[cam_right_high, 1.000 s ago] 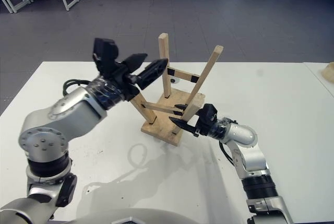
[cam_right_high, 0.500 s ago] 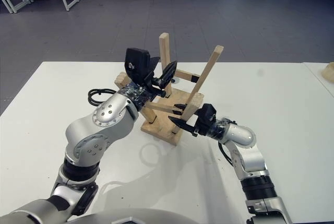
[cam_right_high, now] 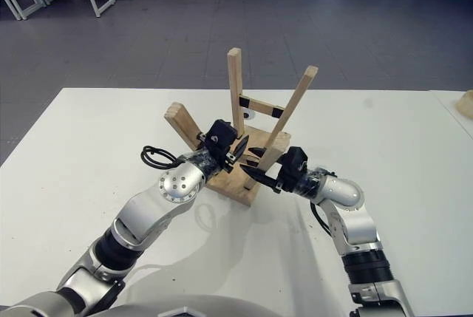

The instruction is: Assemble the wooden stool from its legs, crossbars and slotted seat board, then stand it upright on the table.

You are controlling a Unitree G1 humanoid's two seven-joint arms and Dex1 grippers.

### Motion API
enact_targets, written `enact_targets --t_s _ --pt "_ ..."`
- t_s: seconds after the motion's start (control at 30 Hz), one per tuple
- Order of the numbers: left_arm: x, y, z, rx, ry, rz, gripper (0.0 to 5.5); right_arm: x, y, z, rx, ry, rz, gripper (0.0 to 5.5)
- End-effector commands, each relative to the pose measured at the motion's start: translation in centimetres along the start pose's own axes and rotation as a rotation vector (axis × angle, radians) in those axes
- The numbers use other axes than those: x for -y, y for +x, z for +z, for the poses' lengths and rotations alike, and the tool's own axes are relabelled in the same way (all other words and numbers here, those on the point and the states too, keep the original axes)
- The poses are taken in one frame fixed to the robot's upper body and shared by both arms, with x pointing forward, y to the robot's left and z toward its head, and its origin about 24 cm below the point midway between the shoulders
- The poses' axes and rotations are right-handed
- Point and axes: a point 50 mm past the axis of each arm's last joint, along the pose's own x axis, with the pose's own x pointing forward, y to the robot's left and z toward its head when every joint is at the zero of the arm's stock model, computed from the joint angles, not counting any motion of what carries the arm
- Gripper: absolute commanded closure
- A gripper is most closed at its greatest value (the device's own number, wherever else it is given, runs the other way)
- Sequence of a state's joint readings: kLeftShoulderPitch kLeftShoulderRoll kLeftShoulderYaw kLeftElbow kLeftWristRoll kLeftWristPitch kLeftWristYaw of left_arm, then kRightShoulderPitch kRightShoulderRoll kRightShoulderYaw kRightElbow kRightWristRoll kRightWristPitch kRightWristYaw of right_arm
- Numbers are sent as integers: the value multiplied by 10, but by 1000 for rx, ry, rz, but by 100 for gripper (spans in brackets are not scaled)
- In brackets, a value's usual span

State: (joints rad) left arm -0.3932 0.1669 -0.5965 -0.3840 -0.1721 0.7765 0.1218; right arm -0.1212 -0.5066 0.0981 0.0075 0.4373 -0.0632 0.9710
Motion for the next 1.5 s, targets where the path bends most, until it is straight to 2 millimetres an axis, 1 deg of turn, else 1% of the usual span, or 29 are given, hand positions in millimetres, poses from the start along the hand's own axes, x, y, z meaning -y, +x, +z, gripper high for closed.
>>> enact_targets --t_s 0.03,0.1,0.17,0.2,0.27,0.33,0.4,0.47,0.53,0.57,0.6,0.63,0.7,0.77,0.83,0.87,0.9,0.93,1.03,1.07,1.13,1.17,1.23,1.3,1.33,1.37,1.4,1.43,1.5 --pt "4 -4 -12 -91 -154 -31 286 -7 -4 -21 -104 66 -11 344" --pt "-13 -7 23 59 -228 47 286 -8 -4 -21 -104 68 -13 344" --pt "-34 -11 57 180 -216 129 286 -8 -4 -21 -105 70 -15 344" --pt "-40 -12 68 213 -204 153 286 -8 -4 -21 -105 71 -16 344" --pt "-45 -12 77 225 -175 177 286 -8 -5 -21 -105 71 -16 344" --pt "-43 -8 67 160 -145 171 286 -8 -4 -21 -104 70 -15 344" --pt "-28 -1 38 20 2 102 286 -8 -5 -20 -105 71 -14 344" --pt "0 5 -5 -158 253 -33 286 -8 -6 -20 -108 76 -13 344" --pt "27 4 -57 -356 471 -206 286 -9 -6 -20 -108 81 -8 344" --pt "34 2 -79 -430 434 -240 286 -8 -4 -19 -107 82 -5 344" --pt "38 1 -89 -472 449 -280 286 -8 -4 -19 -107 84 -4 344" --pt "39 1 -93 -483 465 -295 286 -8 -4 -18 -107 86 -7 344" --pt "37 0 -89 -463 489 -283 286 -8 -4 -19 -107 89 -12 344" --pt "33 -9 -60 -408 368 -279 286 -9 -4 -19 -109 91 -12 344" --pt "27 -23 -20 -312 194 -284 286 -9 -7 -23 -148 99 -15 344" --pt "21 -30 -2 -258 57 -291 286 -9 -9 -26 -186 107 0 344" --pt "7 -36 17 -168 -125 -283 286 -10 -11 -30 -226 114 28 344" --pt "-21 -41 36 -56 -250 -233 286 -10 -13 -31 -250 114 67 344" --pt "-92 -62 86 275 -420 -123 286 -5 -13 -28 -247 115 148 344" --pt "-113 -73 111 437 -462 -121 286 -1 -13 -27 -234 122 163 344" --pt "-141 -96 148 712 -522 -148 286 3 -15 -27 -221 135 201 344" --pt "-151 -106 160 814 -544 -156 286 4 -16 -27 -218 142 226 344" --pt "-173 -124 171 914 -574 -85 286 4 -17 -26 -197 163 275 344" --pt "-205 -134 153 826 -604 145 286 7 -17 -25 -185 159 293 344" --pt "-217 -134 133 732 -624 272 286 8 -17 -25 -180 153 298 344" --pt "-223 -128 103 575 -642 394 286 9 -16 -24 -173 148 303 344" --pt "-224 -124 77 444 -634 478 286 9 -15 -24 -167 145 308 344" --pt "-219 -119 44 285 -639 543 286 10 -13 -23 -159 140 313 344" --pt "-200 -113 -10 29 -596 602 286 11 -11 -21 -147 128 315 344"
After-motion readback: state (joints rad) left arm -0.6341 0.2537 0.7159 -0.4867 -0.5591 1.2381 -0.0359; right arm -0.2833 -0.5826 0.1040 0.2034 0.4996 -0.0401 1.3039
